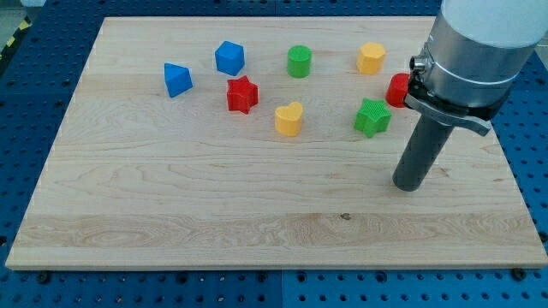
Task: Move your arm to the right of the green star
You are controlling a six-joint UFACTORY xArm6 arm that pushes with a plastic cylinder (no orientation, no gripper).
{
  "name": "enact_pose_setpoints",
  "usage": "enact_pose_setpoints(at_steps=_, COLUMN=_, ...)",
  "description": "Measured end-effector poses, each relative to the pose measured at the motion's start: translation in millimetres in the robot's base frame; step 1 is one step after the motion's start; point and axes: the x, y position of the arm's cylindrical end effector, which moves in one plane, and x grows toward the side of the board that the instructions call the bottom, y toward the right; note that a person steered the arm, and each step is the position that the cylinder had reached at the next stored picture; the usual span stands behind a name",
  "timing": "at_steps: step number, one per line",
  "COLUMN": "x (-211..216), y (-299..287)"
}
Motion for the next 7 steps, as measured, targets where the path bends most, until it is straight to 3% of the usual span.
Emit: enact_pose_setpoints(at_steps=7, x=-35, y=0)
